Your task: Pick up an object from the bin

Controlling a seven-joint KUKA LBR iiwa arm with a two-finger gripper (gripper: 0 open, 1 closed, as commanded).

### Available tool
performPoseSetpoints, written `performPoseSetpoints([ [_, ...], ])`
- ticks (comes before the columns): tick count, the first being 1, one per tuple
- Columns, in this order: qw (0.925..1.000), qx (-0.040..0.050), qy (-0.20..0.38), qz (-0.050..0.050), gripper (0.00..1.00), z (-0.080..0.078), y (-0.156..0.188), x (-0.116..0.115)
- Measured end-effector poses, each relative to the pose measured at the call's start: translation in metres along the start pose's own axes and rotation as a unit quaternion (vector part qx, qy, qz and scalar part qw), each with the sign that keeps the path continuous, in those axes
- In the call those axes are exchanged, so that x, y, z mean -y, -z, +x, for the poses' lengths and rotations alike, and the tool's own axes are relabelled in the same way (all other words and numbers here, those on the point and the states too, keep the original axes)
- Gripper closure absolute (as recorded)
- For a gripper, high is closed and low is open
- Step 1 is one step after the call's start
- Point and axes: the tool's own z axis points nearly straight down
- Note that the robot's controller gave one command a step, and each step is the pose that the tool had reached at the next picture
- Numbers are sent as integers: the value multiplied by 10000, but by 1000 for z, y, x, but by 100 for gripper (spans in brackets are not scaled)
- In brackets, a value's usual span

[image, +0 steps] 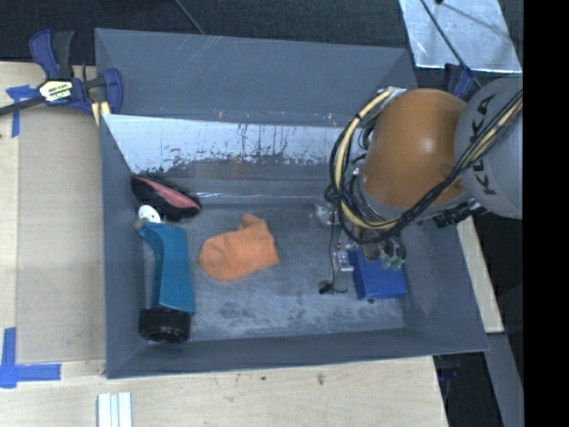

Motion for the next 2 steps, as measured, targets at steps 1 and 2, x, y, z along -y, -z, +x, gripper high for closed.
performPoseSetpoints([
  [1,10000,43,-1,0,0,-2,5,0],
  [2,9999,99,141,6,0,-43,-32,-31],
])
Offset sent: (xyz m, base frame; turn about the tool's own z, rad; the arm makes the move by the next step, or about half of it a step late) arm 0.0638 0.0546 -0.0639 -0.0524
